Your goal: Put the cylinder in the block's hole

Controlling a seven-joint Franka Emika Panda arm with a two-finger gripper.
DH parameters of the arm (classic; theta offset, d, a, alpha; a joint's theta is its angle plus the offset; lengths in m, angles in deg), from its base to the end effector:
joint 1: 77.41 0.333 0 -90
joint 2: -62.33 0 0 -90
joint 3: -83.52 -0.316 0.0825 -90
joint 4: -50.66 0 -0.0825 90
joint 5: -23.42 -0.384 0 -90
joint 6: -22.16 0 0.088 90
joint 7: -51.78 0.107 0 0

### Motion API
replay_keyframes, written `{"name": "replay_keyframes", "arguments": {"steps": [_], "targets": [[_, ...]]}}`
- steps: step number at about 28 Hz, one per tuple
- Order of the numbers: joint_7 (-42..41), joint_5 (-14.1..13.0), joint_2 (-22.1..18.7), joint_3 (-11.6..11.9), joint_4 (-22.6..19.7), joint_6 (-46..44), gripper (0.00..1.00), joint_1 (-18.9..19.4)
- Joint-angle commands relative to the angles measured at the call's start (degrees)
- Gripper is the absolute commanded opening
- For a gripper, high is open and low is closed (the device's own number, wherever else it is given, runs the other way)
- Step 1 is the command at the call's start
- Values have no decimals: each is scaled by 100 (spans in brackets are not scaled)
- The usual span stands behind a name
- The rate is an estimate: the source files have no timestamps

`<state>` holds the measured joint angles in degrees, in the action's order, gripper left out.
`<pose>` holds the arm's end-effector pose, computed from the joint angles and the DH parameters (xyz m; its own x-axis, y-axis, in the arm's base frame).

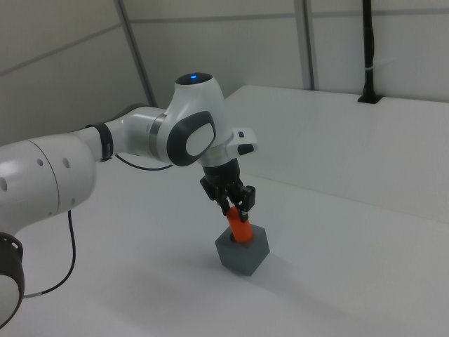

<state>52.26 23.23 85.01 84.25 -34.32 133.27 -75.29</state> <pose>0.6829 0.0181 0.4534 0.9981 0.0159 0.0602 0.0159 -0.9999 0.0012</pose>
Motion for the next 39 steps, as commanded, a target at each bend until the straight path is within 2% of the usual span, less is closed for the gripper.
{"name": "replay_keyframes", "arguments": {"steps": [1, 8, 11, 13, 14, 15, 20, 28, 33, 39], "targets": [[118, -24, 96, 15, 69, 33, 20, 139], [118, -16, 104, 15, 34, 68, 22, 157], [118, -16, 104, 15, 34, 59, 29, 157], [109, -16, 104, 15, 34, 42, 64, 148], [109, -16, 96, 23, 34, 42, 87, 148], [109, -16, 96, 23, 34, 33, 100, 148], [127, 11, -45, 67, 34, -37, 100, 148], [364, 11, -607, 94, 34, -626, 100, 104], [356, 11, -1108, 102, 8, -1293, 100, 69], [356, 2, -1881, 102, -414, -1760, 100, 60]]}}
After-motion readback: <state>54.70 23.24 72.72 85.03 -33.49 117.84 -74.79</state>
